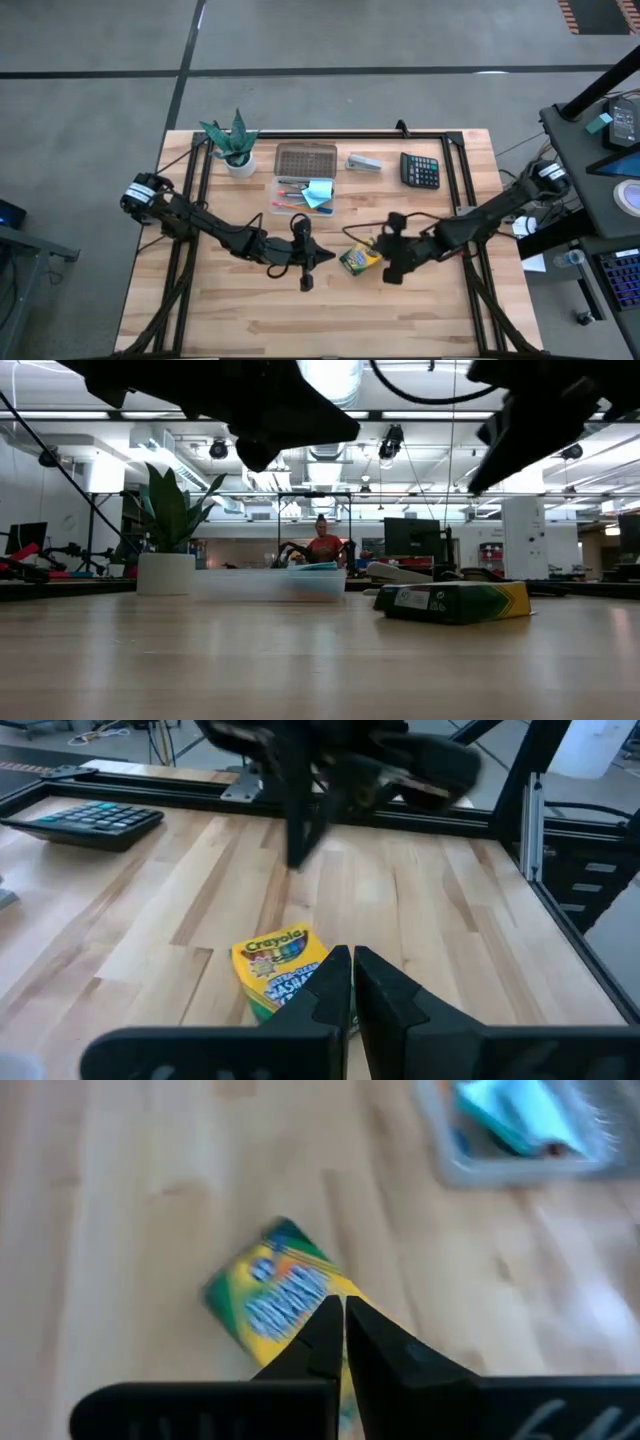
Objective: Pack school essentials
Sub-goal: Put the yellow crayon box into the supply box
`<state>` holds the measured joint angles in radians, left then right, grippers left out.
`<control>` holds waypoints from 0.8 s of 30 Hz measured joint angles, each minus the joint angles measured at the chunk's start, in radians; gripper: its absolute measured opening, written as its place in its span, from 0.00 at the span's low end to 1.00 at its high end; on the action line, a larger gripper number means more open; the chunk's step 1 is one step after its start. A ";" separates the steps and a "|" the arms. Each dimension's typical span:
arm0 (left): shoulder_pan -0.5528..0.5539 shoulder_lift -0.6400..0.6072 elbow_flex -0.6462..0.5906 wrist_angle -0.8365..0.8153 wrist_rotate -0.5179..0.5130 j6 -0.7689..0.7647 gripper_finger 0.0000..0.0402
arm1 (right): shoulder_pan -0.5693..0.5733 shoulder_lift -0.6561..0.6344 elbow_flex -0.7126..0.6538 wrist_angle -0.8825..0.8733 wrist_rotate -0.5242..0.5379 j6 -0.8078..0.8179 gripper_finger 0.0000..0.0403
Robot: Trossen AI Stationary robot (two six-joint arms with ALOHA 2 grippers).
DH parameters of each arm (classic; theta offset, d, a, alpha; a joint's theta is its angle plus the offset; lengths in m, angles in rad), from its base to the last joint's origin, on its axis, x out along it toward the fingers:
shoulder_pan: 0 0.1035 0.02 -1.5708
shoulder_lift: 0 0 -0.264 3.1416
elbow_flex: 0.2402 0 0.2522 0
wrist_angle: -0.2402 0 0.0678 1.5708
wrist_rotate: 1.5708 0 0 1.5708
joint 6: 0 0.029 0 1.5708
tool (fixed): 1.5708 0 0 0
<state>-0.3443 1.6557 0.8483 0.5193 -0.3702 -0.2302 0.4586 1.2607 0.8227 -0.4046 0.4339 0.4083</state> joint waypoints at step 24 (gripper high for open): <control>0.002 0.124 0.251 -0.291 0.052 0.029 0.00 | -0.006 0.213 -0.298 0.636 -0.044 0.222 0.02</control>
<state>-0.3424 1.7794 1.0993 0.2285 -0.3183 -0.2008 0.4524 1.4737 0.5251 0.2315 0.3894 0.6304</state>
